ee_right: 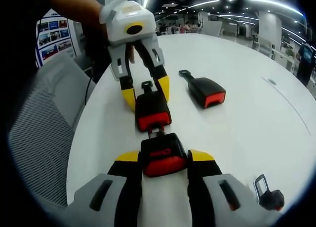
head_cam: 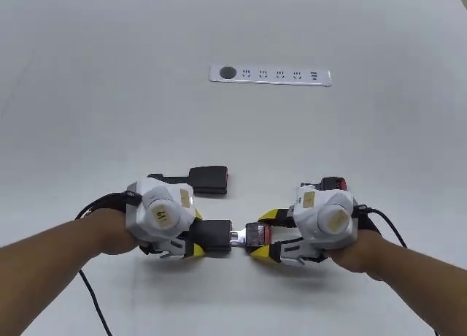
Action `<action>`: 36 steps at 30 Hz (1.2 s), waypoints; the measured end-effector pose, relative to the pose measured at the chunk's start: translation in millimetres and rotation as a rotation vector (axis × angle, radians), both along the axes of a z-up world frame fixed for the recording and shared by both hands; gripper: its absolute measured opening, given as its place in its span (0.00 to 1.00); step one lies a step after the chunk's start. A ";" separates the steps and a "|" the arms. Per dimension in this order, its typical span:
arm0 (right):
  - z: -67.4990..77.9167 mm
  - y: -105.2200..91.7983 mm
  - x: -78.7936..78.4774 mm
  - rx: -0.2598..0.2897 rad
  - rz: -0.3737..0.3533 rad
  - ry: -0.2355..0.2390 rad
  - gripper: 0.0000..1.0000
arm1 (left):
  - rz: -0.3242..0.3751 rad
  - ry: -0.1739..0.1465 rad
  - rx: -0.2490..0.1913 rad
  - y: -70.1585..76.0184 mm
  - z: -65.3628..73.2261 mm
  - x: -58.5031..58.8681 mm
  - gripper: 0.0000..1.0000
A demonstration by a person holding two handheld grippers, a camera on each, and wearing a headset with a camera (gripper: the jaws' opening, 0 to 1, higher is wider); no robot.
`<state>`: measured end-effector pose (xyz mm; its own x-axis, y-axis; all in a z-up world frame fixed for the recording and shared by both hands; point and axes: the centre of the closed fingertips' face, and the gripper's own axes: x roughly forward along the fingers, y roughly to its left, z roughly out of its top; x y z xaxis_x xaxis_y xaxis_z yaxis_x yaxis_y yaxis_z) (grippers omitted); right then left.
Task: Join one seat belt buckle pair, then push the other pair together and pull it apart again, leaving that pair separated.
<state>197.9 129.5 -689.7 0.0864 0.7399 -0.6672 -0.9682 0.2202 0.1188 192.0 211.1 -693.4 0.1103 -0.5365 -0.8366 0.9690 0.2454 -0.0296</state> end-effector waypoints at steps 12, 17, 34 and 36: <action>1.7 11.7 -1.8 0.008 0.008 0.000 0.34 | -0.016 -0.001 0.009 0.5 0.4 0.9 0.33; -1.0 17.9 -0.8 0.006 0.005 0.004 0.34 | -0.017 0.000 0.004 1.9 0.1 1.5 0.33; 2.5 21.5 -0.5 -0.011 0.016 -0.008 0.34 | -0.094 0.010 -0.001 5.8 -2.6 3.6 0.33; 2.0 21.3 -1.8 -0.011 0.026 -0.012 0.34 | -0.114 0.003 0.000 5.7 -2.8 3.2 0.33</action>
